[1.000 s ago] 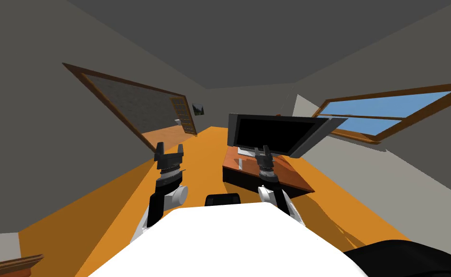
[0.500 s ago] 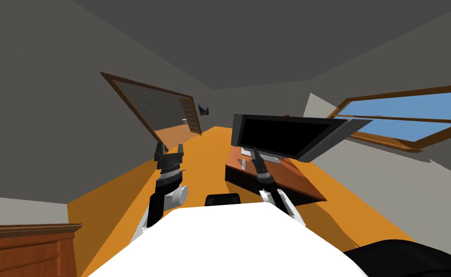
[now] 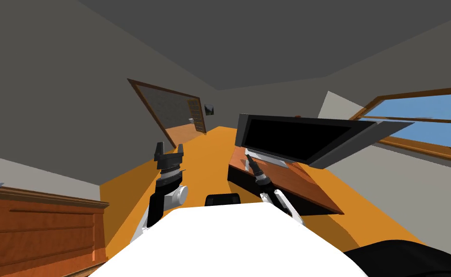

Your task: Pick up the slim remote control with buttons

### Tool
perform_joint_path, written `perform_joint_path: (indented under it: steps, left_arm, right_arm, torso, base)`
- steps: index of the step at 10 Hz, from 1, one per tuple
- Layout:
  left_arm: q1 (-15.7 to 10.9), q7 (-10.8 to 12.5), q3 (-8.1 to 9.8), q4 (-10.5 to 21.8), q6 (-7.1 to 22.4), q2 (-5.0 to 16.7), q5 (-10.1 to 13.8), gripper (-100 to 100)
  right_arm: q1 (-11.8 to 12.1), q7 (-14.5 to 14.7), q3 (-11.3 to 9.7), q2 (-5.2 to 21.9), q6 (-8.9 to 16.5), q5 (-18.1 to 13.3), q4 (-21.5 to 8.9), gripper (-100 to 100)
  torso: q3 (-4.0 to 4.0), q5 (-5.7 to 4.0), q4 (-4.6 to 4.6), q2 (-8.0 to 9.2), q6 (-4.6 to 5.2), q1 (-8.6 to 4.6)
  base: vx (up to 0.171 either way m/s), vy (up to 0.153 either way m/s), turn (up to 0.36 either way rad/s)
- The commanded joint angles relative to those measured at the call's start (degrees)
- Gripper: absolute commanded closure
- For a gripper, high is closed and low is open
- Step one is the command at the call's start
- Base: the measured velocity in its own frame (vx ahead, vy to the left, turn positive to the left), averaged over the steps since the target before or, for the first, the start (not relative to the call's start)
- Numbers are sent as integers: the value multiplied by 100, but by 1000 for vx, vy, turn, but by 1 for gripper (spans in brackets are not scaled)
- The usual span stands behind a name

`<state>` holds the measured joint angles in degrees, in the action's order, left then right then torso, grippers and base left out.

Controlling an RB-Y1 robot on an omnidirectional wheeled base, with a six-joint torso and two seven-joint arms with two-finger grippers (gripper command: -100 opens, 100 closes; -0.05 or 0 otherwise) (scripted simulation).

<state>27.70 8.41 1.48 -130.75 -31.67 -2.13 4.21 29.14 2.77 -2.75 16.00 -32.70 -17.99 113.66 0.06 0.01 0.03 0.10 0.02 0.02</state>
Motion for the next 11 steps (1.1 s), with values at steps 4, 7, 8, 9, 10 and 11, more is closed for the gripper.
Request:
perform_joint_path:
  steps: [4, 7, 8, 9, 10, 11]
  left_arm:
    - [-1, 0, -1, 0, 0, 0, 0, 0]
    - [-1, 0, 0, 0, 0, 0, 0, 0]
    - [0, 0, 0, 0, 0, 0, 0, 0]
    - [-1, 0, 0, 0, 0, 0, 0, 0]
    - [0, 0, 0, 0, 0, 0, 0, 0]
    - [-1, 0, 0, 0, 0, 0, 0, 0]
  right_arm:
    - [-49, 412, -137, 471, 59, -756, -606, -100]
    - [-72, 621, -215, 683, 78, -1160, -912, -100]
    - [-100, 833, -298, 894, 94, -1342, -1138, -100]
    - [-100, 833, -298, 894, 94, -1505, -1228, -100]
    - [-132, 1047, -383, 1102, 107, -1671, -1440, -100]
    - [-132, 1047, -383, 1102, 107, -1840, -1550, -100]
  torso:
    - [0, 0, 0, -1, -4, 0]
    - [0, 0, 0, 1, -4, -2]
    - [0, -1, 0, 0, 1, -4]
    - [0, 0, 0, 0, -3, -2]
    - [0, 0, 0, -1, 1, -3]
    - [0, -1, 0, 0, -3, -3]
  base:
    - [-24, 17, 190]
    - [-23, 7, 135]
    - [-26, 17, 264]
    - [-22, 11, 148]
    - [-27, 13, 308]
    - [-22, 4, 135]
